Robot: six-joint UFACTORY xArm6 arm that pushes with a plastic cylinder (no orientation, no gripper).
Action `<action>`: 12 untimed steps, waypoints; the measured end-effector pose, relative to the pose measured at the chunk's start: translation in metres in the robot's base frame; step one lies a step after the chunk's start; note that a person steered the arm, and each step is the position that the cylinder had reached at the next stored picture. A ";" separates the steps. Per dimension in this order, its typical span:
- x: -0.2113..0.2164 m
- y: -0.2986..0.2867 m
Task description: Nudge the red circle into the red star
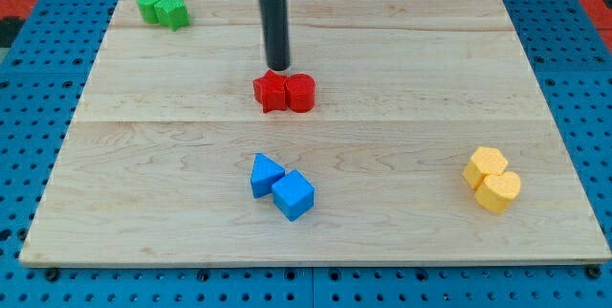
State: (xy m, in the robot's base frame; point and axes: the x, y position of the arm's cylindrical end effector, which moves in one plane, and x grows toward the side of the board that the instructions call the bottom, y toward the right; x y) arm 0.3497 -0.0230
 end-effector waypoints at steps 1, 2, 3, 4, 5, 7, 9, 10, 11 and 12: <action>-0.007 0.034; -0.007 0.040; -0.007 0.040; -0.007 0.041; -0.007 0.041; -0.003 0.090; -0.003 0.101; -0.003 0.111; -0.002 0.111; 0.000 0.111</action>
State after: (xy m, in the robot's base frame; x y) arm 0.3501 0.0876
